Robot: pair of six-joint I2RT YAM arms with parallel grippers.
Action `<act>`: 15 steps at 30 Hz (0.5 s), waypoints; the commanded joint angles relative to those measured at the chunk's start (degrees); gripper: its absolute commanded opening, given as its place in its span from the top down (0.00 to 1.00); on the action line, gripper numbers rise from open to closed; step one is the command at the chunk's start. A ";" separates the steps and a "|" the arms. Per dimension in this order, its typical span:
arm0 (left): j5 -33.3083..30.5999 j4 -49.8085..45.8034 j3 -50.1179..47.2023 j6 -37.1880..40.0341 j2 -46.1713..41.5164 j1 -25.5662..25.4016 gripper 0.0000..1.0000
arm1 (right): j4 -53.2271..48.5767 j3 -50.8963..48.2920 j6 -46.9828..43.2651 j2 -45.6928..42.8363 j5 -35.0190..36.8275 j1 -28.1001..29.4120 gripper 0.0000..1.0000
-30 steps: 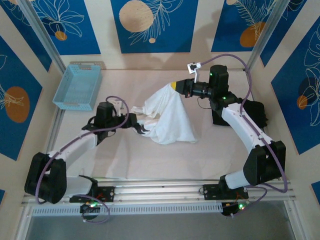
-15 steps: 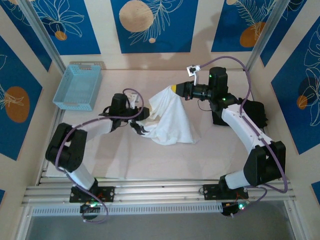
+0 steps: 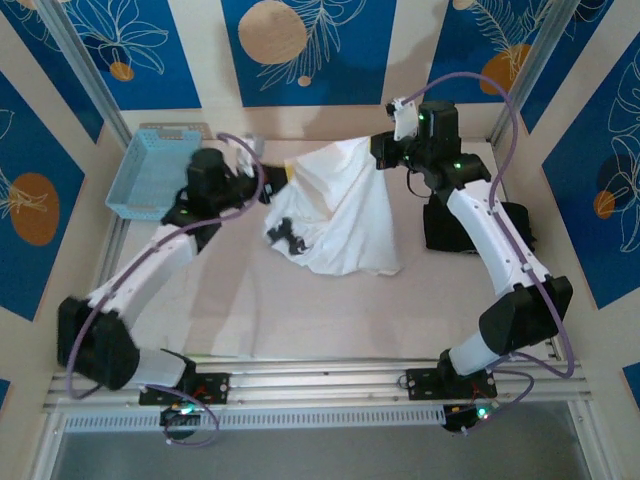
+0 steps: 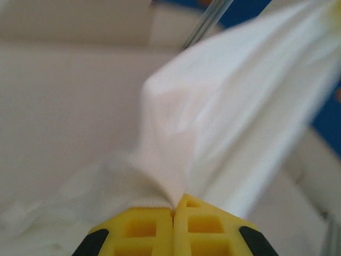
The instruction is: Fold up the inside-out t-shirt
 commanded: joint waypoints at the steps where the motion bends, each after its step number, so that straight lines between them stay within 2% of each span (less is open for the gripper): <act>1: 0.80 -3.53 6.47 -1.38 -3.97 0.11 1.00 | -2.67 4.35 -6.06 -1.08 7.67 0.32 1.00; 7: -3.21 -9.45 12.05 3.15 -4.05 0.28 1.00 | -0.81 5.59 -8.29 -5.68 2.45 -0.34 1.00; 11: -2.02 -7.88 6.91 2.17 -4.79 0.28 1.00 | 0.34 1.22 -7.48 -6.59 0.48 -1.60 1.00; 15: -0.56 -7.45 -0.41 1.62 -6.65 0.37 1.00 | -0.86 -1.76 -4.39 -2.48 2.17 -1.67 0.99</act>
